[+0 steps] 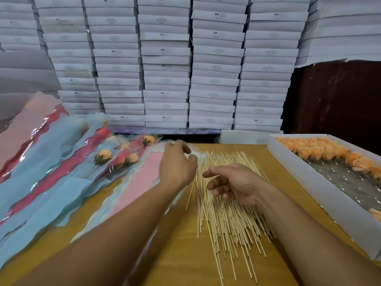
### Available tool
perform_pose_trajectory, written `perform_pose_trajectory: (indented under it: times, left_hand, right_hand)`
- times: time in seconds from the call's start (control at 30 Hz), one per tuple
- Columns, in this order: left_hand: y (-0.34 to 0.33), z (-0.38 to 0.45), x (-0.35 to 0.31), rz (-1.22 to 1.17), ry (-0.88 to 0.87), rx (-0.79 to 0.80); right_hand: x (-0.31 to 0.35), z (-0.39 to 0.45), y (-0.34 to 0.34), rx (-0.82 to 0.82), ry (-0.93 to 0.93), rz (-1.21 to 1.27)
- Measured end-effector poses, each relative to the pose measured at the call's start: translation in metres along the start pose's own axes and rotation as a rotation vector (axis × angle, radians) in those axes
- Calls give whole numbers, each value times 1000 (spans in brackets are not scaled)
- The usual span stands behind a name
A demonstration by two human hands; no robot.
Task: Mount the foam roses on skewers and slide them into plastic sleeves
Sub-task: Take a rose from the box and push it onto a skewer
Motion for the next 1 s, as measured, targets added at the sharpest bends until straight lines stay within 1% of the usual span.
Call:
perform_pose_trajectory:
  times: [0.17,0.23,0.3,0.47,0.53,0.67,0.73,0.87,1.0]
  left_hand:
    - [-46,-19,-9,-210,237,22]
    - [-53,-25,-6,-256,272,1]
    - [-55,-30,-1,-280,252,-25]
    - [-55,-35,-3,-223,81,-29]
    - [-56,-35,-6,-184,39,-25]
    - [-61,-38,-13,-119,-7,-24]
    - [-62,-40,-14,-83,-19,-14]
    - [-60,-41,-13,-63,-9,-18]
    - [-59,-42,-14,-64,-18,-2]
  right_hand:
    - [2,1,7,-108,48,12]
    - [3,2,11,-147,64,-6]
    - [3,2,13,-182,89,-85]
    - [8,1,22,-341,169,-436]
    - [12,1,23,-392,203,-580]
    - [22,-2,30,-451,240,-680]
    - [31,-5,39,-491,233,-700]
    - [53,-10,68,-577,159,-776]
    - [71,-22,107,-676,85,-934]
Point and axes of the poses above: each hand's wrist, its own z-axis towards the middle knuckle, its own y-axis out of the back of the hand, x = y × z, the point moved 6 cm from there along z, towards the middle knuckle
